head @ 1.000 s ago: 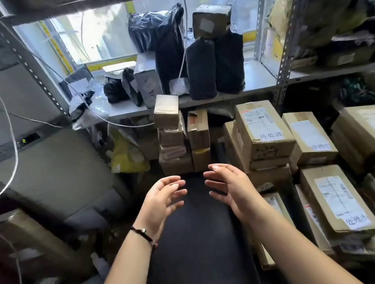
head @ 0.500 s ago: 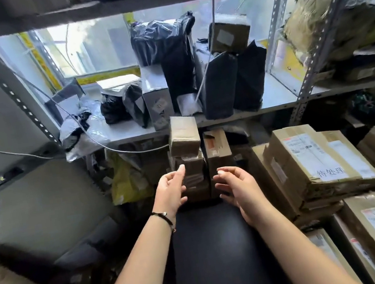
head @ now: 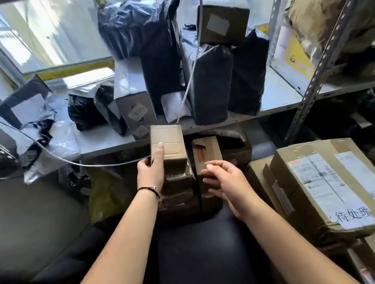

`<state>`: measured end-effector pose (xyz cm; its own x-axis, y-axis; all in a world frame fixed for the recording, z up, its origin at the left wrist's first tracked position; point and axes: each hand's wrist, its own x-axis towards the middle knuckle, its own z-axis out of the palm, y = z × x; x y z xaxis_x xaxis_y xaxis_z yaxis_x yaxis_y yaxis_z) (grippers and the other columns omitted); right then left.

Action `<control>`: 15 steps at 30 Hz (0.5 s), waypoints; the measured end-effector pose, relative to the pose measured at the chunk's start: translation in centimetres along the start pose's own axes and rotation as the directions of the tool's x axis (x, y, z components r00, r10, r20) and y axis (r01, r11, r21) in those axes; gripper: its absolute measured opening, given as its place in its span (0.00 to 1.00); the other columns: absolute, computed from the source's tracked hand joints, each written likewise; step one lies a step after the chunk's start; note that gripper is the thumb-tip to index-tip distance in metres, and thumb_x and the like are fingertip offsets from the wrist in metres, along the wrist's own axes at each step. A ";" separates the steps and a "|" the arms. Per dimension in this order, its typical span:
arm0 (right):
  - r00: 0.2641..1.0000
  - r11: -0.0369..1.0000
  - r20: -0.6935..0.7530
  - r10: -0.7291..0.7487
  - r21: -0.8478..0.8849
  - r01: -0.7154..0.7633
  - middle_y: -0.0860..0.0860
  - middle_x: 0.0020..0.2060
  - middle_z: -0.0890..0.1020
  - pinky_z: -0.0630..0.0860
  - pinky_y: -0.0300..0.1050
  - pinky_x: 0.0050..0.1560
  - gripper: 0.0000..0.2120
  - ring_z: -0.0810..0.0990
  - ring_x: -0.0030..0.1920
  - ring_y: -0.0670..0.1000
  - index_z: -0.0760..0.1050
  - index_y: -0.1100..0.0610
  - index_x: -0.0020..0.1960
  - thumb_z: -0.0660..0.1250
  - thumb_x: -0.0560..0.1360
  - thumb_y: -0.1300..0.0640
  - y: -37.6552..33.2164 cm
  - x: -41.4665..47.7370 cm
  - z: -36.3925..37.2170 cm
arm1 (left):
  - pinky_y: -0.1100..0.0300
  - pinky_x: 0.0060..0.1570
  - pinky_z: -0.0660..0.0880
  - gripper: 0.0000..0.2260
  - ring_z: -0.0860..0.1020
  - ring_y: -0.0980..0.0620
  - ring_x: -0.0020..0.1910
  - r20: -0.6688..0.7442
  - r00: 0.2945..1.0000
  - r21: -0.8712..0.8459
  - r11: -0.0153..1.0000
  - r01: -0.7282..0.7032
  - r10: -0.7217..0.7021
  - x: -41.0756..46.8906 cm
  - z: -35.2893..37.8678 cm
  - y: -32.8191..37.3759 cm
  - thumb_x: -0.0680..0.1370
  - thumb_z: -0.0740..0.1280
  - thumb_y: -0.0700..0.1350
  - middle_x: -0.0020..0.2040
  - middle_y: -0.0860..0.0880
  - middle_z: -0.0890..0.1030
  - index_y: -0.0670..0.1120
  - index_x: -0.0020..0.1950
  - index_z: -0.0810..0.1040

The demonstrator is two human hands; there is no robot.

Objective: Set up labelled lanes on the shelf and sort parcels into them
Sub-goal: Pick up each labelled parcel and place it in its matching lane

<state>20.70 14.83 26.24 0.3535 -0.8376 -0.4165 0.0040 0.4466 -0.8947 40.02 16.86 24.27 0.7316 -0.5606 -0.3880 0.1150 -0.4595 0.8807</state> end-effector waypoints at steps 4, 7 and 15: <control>0.999 0.999 -0.019 0.041 0.008 -0.041 0.50 0.52 0.85 0.76 0.45 0.50 0.06 0.83 0.57 0.51 0.78 0.50 0.56 0.63 0.82 0.55 0.8 0.9 -0.7 | 0.57 0.56 0.70 0.36 0.76 0.49 0.56 -0.019 1.000 0.055 0.998 -0.023 0.024 0.7 0.4 -1.1 0.72 0.69 0.68 0.63 0.47 0.78 0.45 0.69 0.71; 0.998 0.999 -0.025 0.050 0.001 -0.050 0.51 0.53 0.85 0.77 0.45 0.52 0.07 0.82 0.57 0.50 0.78 0.51 0.58 0.62 0.83 0.56 1.0 0.7 -0.9 | 0.59 0.53 0.69 0.34 0.76 0.51 0.55 -0.070 0.996 -0.002 0.998 -0.063 0.063 0.0 0.1 -1.3 0.73 0.71 0.64 0.60 0.49 0.77 0.45 0.69 0.69; 0.993 0.998 0.096 0.067 -0.001 -0.067 0.50 0.57 0.83 0.77 0.49 0.58 0.06 0.81 0.58 0.51 0.76 0.45 0.58 0.63 0.83 0.50 0.9 -1.7 0.8 | 0.54 0.59 0.74 0.28 0.76 0.48 0.58 -0.232 0.902 -0.014 0.926 -0.377 0.363 -5.8 -0.5 -3.6 0.68 0.78 0.58 0.61 0.46 0.74 0.55 0.60 0.66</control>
<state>20.89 16.87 26.31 0.4407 -0.7717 -0.4585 -0.0209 0.5018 -0.8647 35.70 22.14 23.54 0.8575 -0.5134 0.0329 -0.1597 -0.2049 0.9657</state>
